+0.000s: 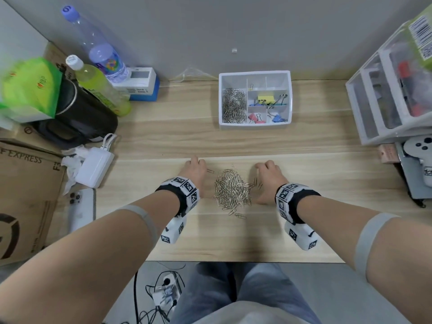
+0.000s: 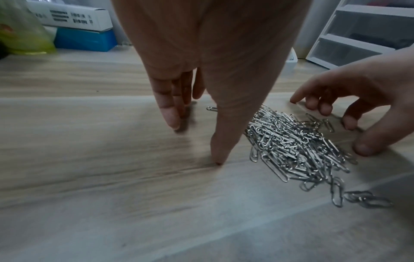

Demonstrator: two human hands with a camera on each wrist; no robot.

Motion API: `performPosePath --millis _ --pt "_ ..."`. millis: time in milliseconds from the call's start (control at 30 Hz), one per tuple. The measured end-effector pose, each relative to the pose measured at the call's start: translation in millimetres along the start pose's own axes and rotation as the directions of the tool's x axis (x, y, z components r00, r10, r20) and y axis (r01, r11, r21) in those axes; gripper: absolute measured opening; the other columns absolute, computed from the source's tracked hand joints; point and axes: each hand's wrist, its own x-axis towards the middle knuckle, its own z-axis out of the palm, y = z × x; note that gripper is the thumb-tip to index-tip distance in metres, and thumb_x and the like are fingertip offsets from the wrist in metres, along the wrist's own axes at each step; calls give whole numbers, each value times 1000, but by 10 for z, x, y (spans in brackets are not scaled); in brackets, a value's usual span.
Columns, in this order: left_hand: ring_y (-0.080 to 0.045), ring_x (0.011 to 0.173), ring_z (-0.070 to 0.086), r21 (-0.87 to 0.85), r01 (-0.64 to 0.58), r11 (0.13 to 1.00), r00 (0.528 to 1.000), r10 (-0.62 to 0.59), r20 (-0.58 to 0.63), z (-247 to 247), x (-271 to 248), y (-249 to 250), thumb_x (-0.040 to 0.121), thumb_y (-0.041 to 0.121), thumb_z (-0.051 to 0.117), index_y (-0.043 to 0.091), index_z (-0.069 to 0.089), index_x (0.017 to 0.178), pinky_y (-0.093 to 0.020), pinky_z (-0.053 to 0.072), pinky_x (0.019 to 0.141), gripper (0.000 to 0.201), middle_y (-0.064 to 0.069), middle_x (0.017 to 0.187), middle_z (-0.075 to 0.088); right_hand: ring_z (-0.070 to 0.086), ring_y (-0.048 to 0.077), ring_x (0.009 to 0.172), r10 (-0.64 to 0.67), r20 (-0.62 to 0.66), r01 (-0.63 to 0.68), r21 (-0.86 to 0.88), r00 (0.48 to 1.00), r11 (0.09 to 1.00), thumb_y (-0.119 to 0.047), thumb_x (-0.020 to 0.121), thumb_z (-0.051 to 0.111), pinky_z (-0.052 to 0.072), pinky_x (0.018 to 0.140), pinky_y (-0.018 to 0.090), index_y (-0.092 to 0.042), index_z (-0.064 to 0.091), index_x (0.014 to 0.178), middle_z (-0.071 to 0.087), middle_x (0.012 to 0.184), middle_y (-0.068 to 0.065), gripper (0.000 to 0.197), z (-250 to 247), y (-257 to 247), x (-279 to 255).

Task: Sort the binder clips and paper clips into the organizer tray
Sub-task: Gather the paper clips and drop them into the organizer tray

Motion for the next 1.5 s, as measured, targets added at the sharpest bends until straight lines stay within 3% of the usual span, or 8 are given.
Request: performPosePath --millis 267,633,833,1000,1100,1200,1300,1500 --pt "-25 100 55 -194 -150 970 987 159 35 126 51 253 72 4 73 6 53 119 -35 53 89 51 -8 112 48 54 20 105 -82 39 76 147 996 986 5 70 64 48 93 29 -14 48 134 51 120 3 69 155 -162 93" --pt "-24 106 50 -186 -75 980 994 87 61 109 -85 190 50 28 92 8 39 126 -38 53 92 95 -7 121 38 39 22 114 -121 60 124 -41 991 991 -47 39 84 48 97 36 -24 33 134 31 123 4 111 -14 -39 -45" --pt "-27 98 53 -153 -126 980 990 135 49 175 -105 475 40 36 94 3 39 122 -39 54 86 103 -10 118 36 38 26 121 -166 14 166 0 986 986 -44 40 89 42 105 37 -22 26 144 31 129 6 123 241 -241 -54" --pt "-25 101 53 -169 -82 982 995 90 41 144 -95 383 39 34 94 6 40 123 -40 55 87 104 -10 118 37 55 24 108 -47 33 46 46 998 998 -41 66 75 49 92 35 -17 42 134 54 125 7 79 -47 -33 -20" --pt "-23 104 51 -159 -39 987 998 47 46 99 -107 264 41 32 94 9 40 123 -37 54 87 101 -7 118 37 66 28 78 114 71 -120 86 991 989 -35 86 52 56 73 35 -9 64 96 73 93 11 30 -241 109 -29" --pt "-24 106 50 -88 -29 996 998 34 47 71 -132 211 44 34 94 8 39 123 -37 53 89 100 -9 121 38 66 31 52 215 269 -287 263 939 921 -29 90 41 59 64 43 -2 61 72 72 64 17 38 -254 115 -62" --pt "-25 107 49 -76 -38 996 997 42 58 81 -144 229 43 35 94 7 37 125 -37 52 89 103 -9 121 37 57 26 41 256 361 -397 397 897 828 -24 91 39 51 51 33 0 54 71 63 57 18 34 -143 30 -87" --pt "-25 107 49 -158 -77 984 994 88 64 107 -135 360 37 33 94 10 37 129 -39 54 87 111 -8 120 36 73 27 64 92 232 -201 503 968 841 -23 90 46 59 63 34 -10 60 74 73 70 11 25 49 -225 1"
